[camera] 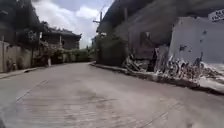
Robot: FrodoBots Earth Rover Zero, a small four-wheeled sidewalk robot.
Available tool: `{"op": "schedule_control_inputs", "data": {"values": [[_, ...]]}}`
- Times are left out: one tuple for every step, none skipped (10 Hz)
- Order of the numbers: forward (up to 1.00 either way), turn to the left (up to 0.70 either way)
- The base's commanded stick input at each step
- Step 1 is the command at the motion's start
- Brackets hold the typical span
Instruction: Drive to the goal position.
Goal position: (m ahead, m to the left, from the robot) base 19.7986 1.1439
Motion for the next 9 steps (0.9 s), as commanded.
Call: {"op": "schedule_control_inputs", "data": {"values": [[1.00, -0.02], [1.00, -0.02], [1.00, -0.01], [1.00, 0.00], [1.00, 0.00], [1.00, 0.09], [1.00, 0.28], [1.00, 0.37], [1.00, 0.35]]}}
